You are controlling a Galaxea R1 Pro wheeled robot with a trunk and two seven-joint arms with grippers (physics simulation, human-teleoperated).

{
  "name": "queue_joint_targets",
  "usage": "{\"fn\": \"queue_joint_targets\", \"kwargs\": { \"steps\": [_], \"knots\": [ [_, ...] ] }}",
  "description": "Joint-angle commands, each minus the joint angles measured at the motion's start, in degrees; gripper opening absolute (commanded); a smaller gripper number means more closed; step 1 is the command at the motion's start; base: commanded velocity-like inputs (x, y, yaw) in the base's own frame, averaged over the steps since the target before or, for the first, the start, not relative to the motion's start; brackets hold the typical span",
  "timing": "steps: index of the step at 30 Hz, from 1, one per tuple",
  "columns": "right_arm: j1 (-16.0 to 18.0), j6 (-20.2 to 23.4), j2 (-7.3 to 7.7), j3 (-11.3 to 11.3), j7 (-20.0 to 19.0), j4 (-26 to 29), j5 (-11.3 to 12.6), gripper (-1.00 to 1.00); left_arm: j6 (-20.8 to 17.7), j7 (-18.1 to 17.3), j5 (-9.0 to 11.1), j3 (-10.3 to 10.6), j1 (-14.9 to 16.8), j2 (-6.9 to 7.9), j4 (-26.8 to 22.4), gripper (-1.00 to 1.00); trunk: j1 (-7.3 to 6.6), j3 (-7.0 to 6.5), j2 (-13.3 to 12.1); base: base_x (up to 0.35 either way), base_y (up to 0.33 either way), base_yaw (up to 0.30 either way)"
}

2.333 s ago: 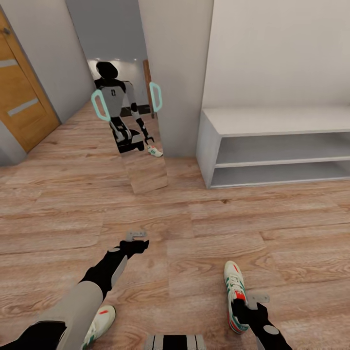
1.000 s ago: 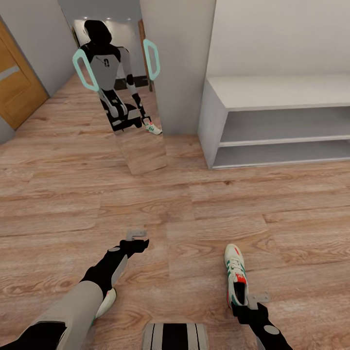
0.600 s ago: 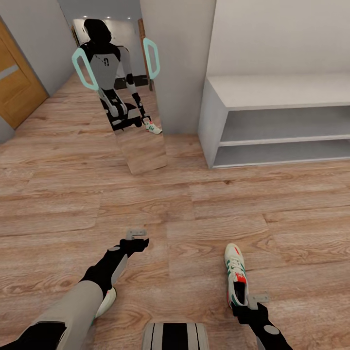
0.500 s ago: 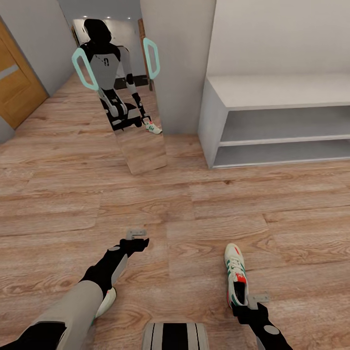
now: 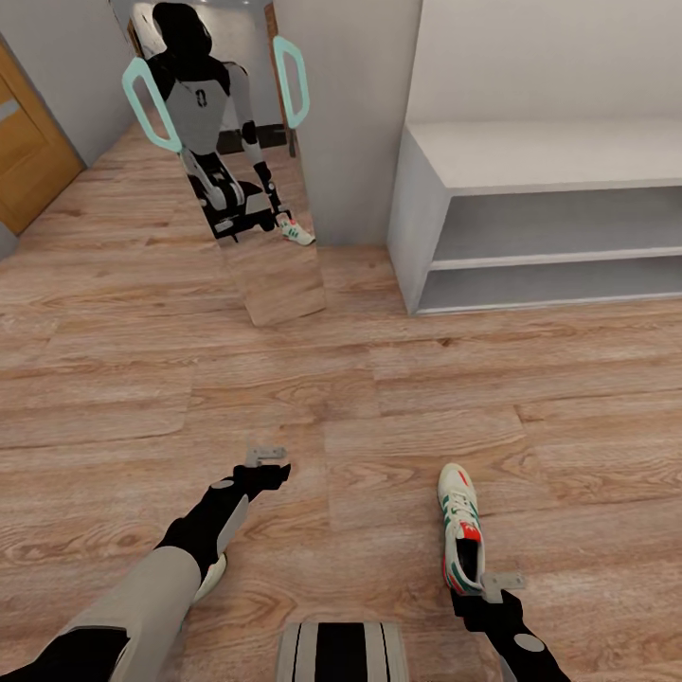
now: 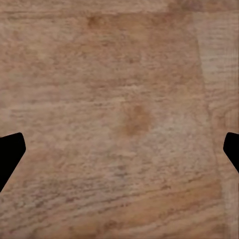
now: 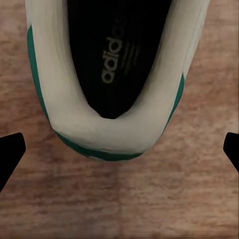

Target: Pick up the two gym shoes and the two sandals from the corridor floor and place them onto the hallstand (shoe rack) in the corridor, making sure they are on the rack and not on the floor. Arrange them so the two gym shoes are next to each other and the two sandals are next to each other.

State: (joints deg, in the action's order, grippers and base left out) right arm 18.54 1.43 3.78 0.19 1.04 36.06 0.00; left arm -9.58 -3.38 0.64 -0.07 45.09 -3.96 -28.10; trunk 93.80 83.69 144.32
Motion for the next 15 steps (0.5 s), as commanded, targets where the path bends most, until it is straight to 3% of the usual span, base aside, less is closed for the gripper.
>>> {"fn": "queue_joint_targets", "kwargs": {
  "steps": [1, 15],
  "knots": [
    [0.0, 0.2, 0.0, 0.0, 0.1, 0.1, 0.0, 1.0, -0.3, -0.1, 0.1, 0.0, 0.0, 0.0, -0.1, 1.0, -0.01, 0.03, 0.0, 0.0, 0.0, 0.0],
    [0.0, 0.2, 0.0, 0.0, 0.1, 0.1, 0.0, 1.0, -0.3, -0.1, 0.1, 0.1, -0.2, 0.0, -0.1, 1.0, -0.01, 0.03, 0.0, 0.0, 0.0, 0.0]
  ]
}}
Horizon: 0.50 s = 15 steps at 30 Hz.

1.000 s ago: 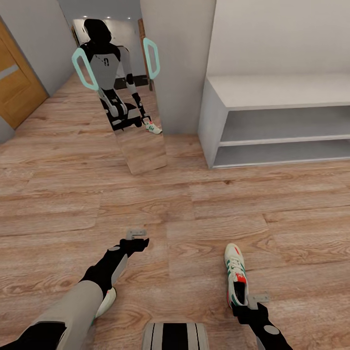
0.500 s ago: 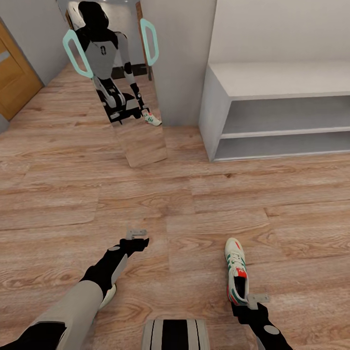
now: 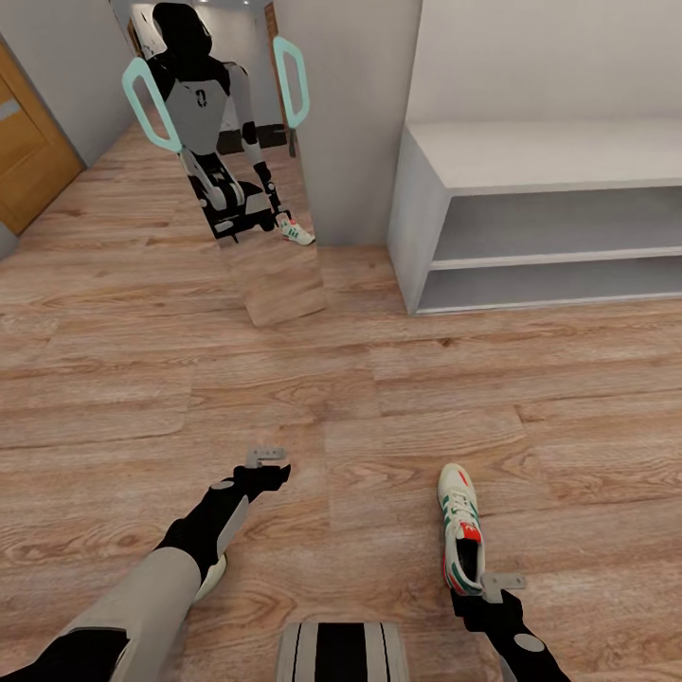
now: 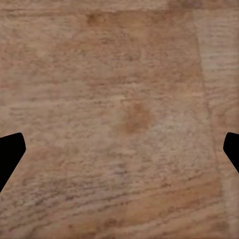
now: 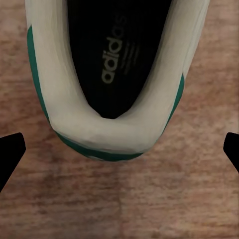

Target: Pick up the two gym shoes and the two sandals from the corridor floor and place them onto the hallstand (shoe rack) in the corridor, making sure they are on the rack and not on the floor. Arrange them so the two gym shoes are next to each other and the two sandals are next to each other.

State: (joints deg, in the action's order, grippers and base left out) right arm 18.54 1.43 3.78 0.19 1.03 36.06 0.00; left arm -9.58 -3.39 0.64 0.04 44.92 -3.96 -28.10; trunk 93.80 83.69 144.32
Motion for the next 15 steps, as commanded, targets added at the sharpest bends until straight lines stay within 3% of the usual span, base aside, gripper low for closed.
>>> {"fn": "queue_joint_targets", "kwargs": {
  "steps": [1, 7, 15],
  "knots": [
    [0.0, 0.2, 0.0, 0.0, 0.1, 0.1, 0.0, 1.0, -0.3, -0.1, 0.1, 0.0, 0.0, 0.0, -0.1, 1.0, -0.01, 0.03, 0.0, 0.0, 0.0, 0.0],
    [0.0, 0.2, 0.0, 0.0, 0.1, 0.1, 0.0, 1.0, -0.3, -0.1, 0.1, 0.0, 0.0, 0.01, -0.1, 1.0, -0.01, 0.03, 0.0, 0.021, 0.0, 0.0],
    [0.0, 0.2, 0.0, 0.0, 0.1, 0.1, 0.0, 1.0, -0.3, -0.1, 0.0, 0.0, -0.1, 0.06, -0.1, 1.0, -0.01, 0.03, 0.0, 0.127, 0.0, 0.0]
  ]
}}
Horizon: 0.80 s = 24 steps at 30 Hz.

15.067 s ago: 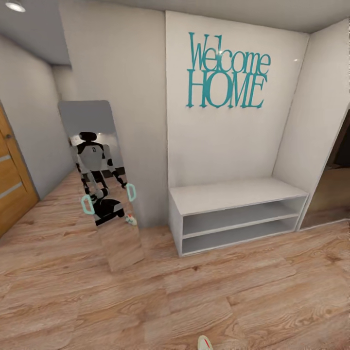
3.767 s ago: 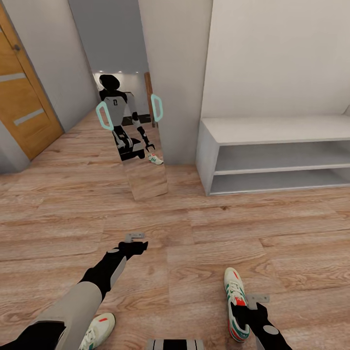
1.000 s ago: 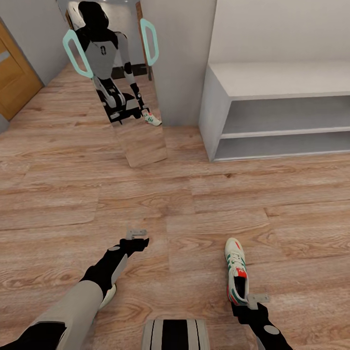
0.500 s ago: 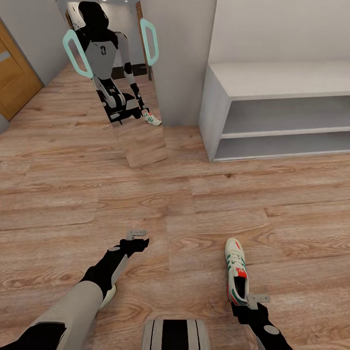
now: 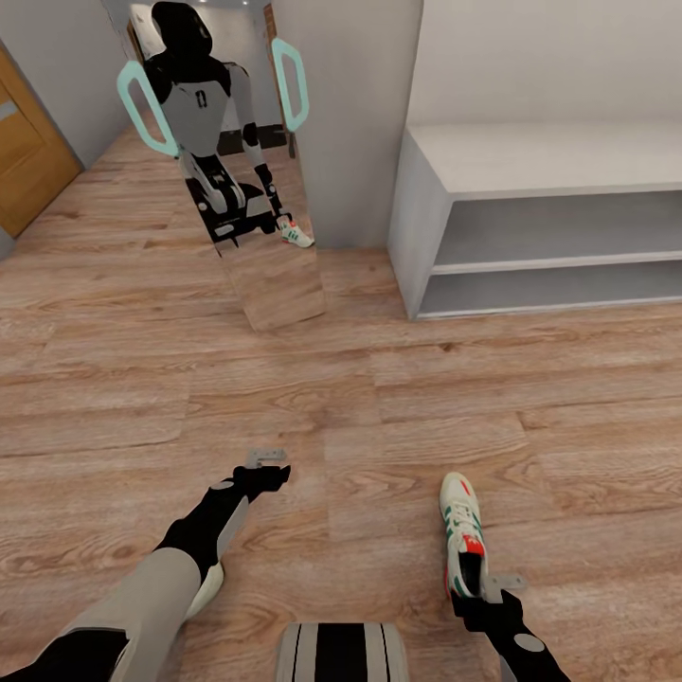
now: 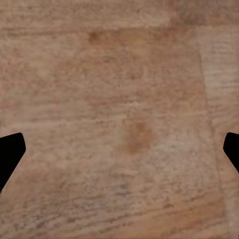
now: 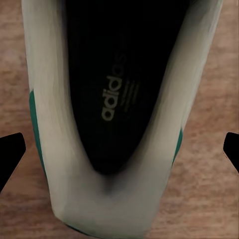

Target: Pick up the two gym shoes and the two sandals from the corridor floor and place them onto the hallstand (shoe rack) in the corridor, making sure they are on the rack and not on the floor. Arrange them so the two gym shoes are next to each other and the two sandals are next to each other.

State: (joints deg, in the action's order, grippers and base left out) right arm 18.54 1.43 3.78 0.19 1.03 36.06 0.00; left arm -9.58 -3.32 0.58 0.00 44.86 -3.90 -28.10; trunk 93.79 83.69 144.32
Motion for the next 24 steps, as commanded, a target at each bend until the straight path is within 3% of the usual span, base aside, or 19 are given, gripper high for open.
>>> {"fn": "queue_joint_targets", "kwargs": {
  "steps": [1, 19, 24],
  "knots": [
    [0.0, 0.2, 0.0, 0.0, 0.1, 0.1, 0.0, 1.0, -0.3, -0.1, 0.1, 0.0, 0.0, 0.01, -0.1, 1.0, 0.0, 0.03, 0.0, 0.05, 0.0, 0.0],
    [0.0, 0.2, 0.0, 0.0, 0.1, 0.1, 0.0, 1.0, -0.3, -0.2, 0.0, 0.1, 0.0, -0.06, -0.1, 1.0, 0.0, 0.04, 0.0, 0.01, 0.0, 0.0],
    [0.0, 0.2, -0.02, 0.0, 0.1, 0.1, 0.0, 1.0, -0.3, -0.2, 0.0, 0.1, 0.0, -0.01, -0.1, 1.0, 0.13, 1.31, 0.1, 0.0, 0.0, 0.0]
  ]
}}
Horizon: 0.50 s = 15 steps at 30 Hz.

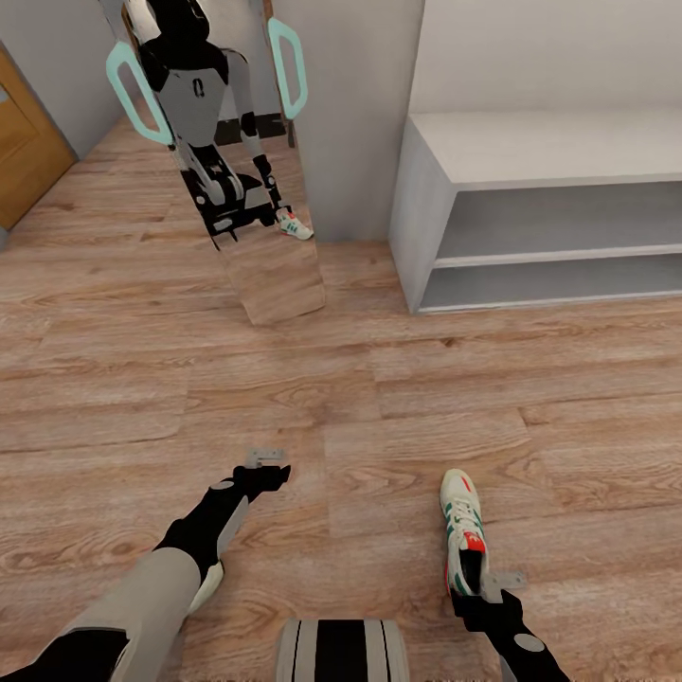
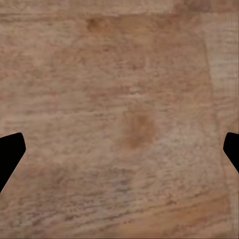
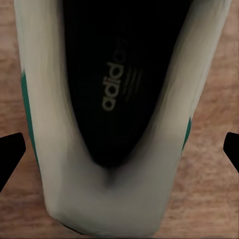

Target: Pick up the two gym shoes and the two sandals from the corridor floor and place them onto the hallstand (shoe rack) in the corridor, making sure they are on the rack and not on the floor. Arrange them so the two gym shoes are next to each other and the two sandals are next to each other.

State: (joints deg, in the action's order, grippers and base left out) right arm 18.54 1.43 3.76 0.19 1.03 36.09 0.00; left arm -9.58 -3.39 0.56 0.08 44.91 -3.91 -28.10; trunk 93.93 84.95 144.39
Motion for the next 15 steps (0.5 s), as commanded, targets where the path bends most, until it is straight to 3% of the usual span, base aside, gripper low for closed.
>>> {"fn": "queue_joint_targets", "kwargs": {
  "steps": [1, 5, 15],
  "knots": [
    [0.0, 0.2, 0.01, 0.0, 0.1, 0.1, 0.0, 1.0, -0.3, -0.1, 0.1, 0.0, 0.0, -0.01, -0.1, 1.0, 0.01, 0.33, 0.0, 0.0, 0.0, 0.0],
    [0.0, 0.2, 0.01, 0.0, 0.1, 0.1, 0.0, 1.0, -0.3, -0.1, 0.1, 0.0, 0.0, 0.02, -0.1, 1.0, 0.06, 1.07, 0.1, 0.0, 0.0, 0.0],
    [0.0, 0.2, 0.02, 0.0, 0.1, 0.1, 0.0, 1.0, -0.3, -0.1, 0.1, -0.1, -0.1, 0.0, -0.1, 1.0, 0.06, 1.27, 0.1, 0.0, 0.0, 0.0]
  ]
}}
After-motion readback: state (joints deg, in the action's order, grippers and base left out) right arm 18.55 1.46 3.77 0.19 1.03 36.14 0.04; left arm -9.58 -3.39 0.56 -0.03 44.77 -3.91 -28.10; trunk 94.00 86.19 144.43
